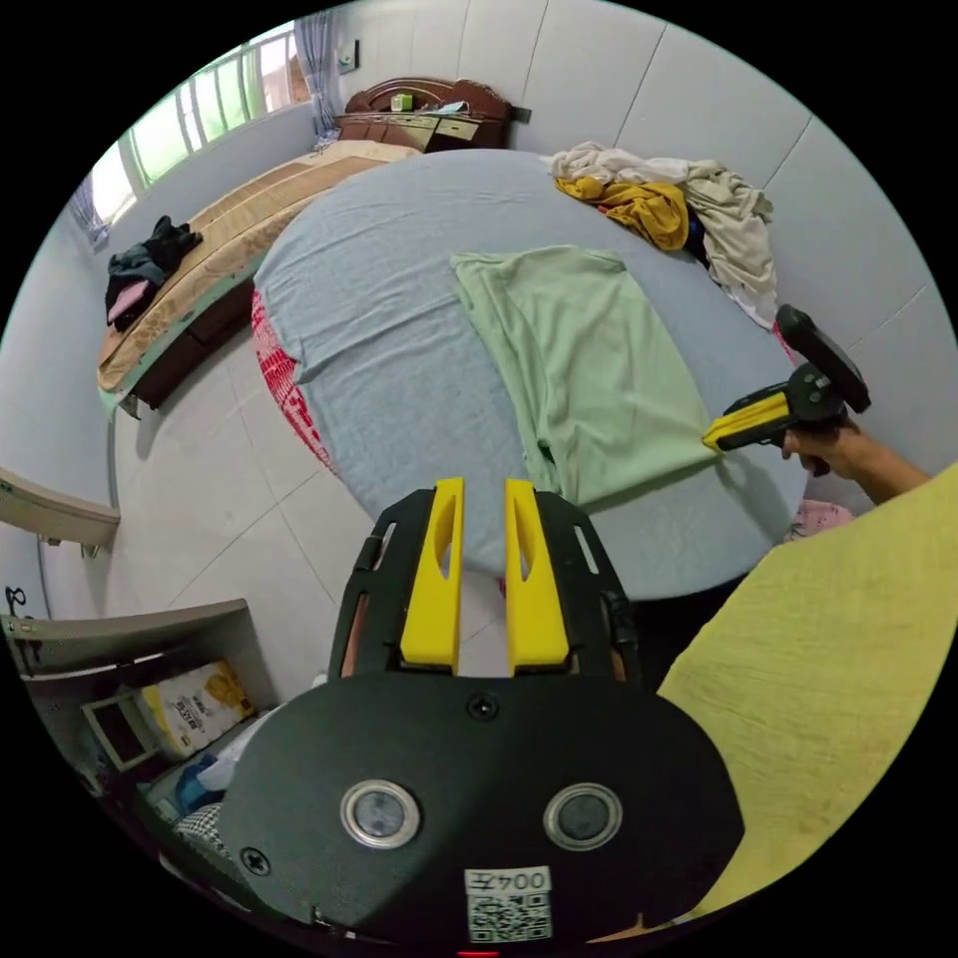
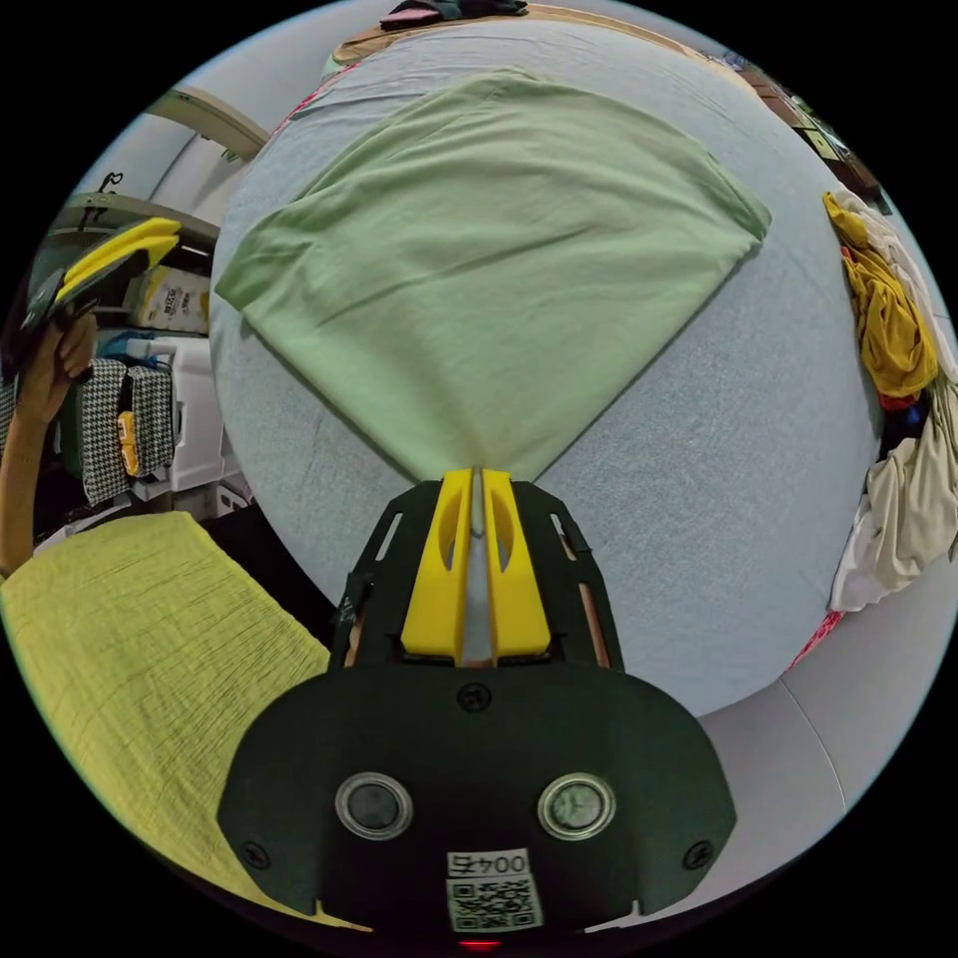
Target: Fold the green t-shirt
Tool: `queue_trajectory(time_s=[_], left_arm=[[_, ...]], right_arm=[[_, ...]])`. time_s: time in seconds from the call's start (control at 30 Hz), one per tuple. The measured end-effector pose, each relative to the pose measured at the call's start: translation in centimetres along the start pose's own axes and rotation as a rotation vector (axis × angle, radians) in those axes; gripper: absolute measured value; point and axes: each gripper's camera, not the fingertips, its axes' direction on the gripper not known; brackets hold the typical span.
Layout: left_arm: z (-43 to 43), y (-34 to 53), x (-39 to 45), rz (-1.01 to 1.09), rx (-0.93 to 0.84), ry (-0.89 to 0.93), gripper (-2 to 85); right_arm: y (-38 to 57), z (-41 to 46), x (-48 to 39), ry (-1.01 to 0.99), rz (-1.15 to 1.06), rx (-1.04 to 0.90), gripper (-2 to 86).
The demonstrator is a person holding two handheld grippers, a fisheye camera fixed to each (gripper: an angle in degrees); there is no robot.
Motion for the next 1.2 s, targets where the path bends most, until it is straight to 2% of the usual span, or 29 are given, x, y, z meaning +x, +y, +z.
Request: queue_trajectory(time_s=[0.2,0.4,0.53,0.6,0.67,0.77,0.93,1.03,1.2], left_arm=[[2.6,-0.9,4.0,0.105,0.040,0.056,5.2],[6.3,-0.2,1.0,0.048,-0.057,0.019,3.9],[6.3,0.9,-0.7,0.028,0.001,0.063,2.6],[6.0,0.8,-1.4,0.028,-0.015,0.086,2.4],[5.2,0.8,-1.5,0.052,-0.020,0.070,2.4],[2.7,0.7,-1.6,0.073,0.049,0.015,2.6],[1.8,-0.5,-2.5,0.083,0.114,0.028,2.8],[2.5,-0.3,-4.3,0.005,0.102,0.062,3.2],[2.5,1.3,-8.6,-0.182,0.115,0.188,5.1]], right_arm=[[0.1,0.2,-0.6,-0.045,0.044,-0.004,3.0],[1.3,0.4,-2.2,-0.022,0.033,0.032,3.4],[2.5,0.5,-3.3,-0.005,0.018,0.079,4.1],[3.0,0.3,-3.1,-0.062,0.020,0.083,5.6],[4.1,-0.9,-3.3,-0.102,0.010,0.141,11.9],[5.6,-2.2,-3.8,-0.112,0.010,0.220,11.4],[6.7,-2.6,-5.2,-0.109,0.037,0.304,9.6],[7.0,-3.7,-6.8,-0.149,0.021,0.387,8.6],[6.3,-2.5,-8.6,-0.132,0.013,0.319,9.9]])
